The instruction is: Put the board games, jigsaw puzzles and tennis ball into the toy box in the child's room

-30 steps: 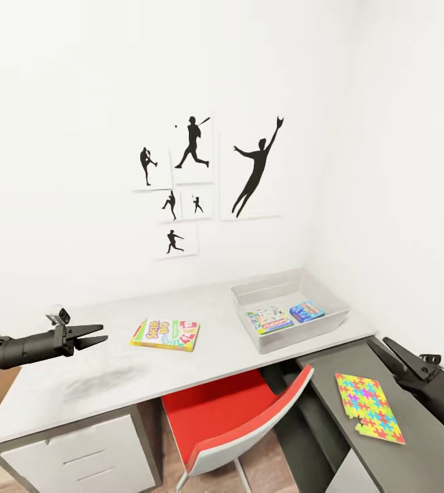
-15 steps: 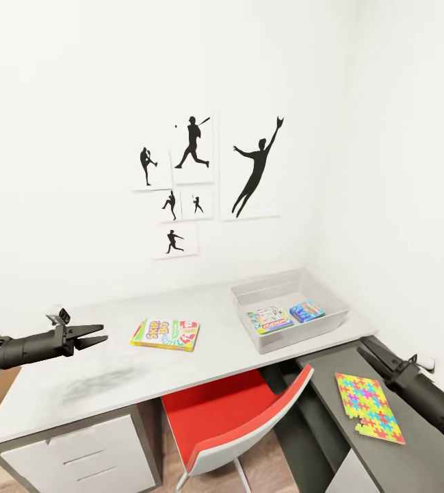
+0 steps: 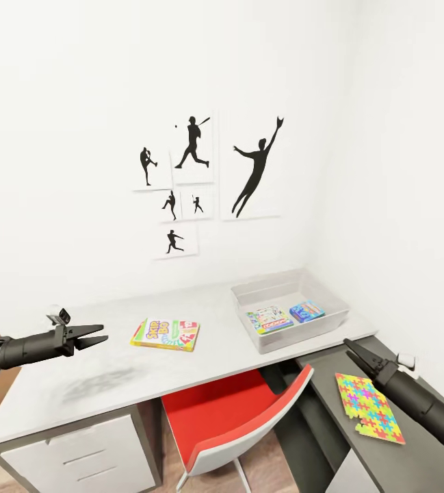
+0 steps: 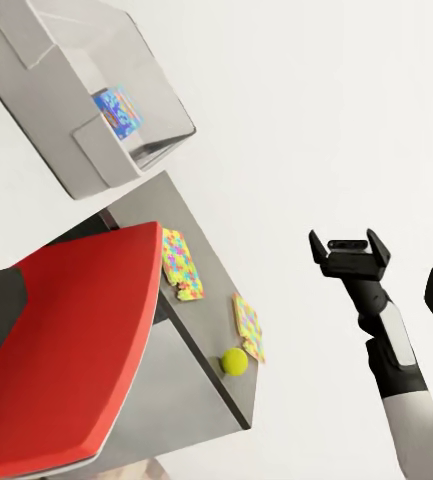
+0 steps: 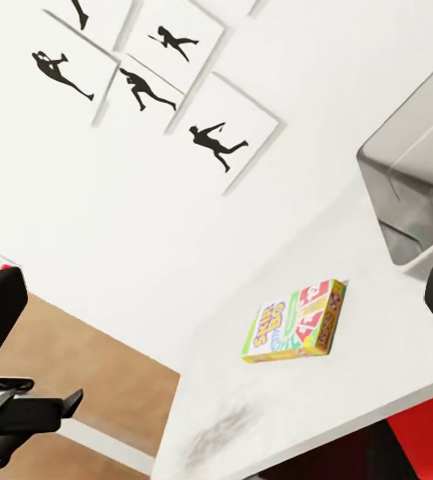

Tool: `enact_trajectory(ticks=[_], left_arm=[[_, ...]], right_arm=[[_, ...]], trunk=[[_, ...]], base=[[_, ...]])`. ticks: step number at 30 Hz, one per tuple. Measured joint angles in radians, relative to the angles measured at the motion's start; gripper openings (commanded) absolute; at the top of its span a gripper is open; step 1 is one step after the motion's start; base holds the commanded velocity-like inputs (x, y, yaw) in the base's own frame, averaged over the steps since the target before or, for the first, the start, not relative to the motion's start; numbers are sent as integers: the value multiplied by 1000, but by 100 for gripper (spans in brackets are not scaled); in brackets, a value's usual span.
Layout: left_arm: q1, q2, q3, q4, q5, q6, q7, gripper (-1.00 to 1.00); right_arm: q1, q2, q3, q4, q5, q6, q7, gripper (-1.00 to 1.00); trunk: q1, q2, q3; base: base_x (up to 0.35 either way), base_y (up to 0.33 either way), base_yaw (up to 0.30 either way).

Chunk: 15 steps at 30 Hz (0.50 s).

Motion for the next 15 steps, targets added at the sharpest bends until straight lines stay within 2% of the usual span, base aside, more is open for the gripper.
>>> enact_trajectory(ticks=[7, 15], left_arm=[[0, 0, 0, 0, 0, 0, 0, 100], [0, 0, 0, 0, 0, -1, 0, 100]], right_arm=[[0, 1, 2, 3, 1, -7, -1, 100], [0, -1, 3, 5, 0, -27, -1, 100]], trunk=[[0, 0, 0], [0, 0, 0]], base=[[-24, 3, 0], [-208, 102, 0]])
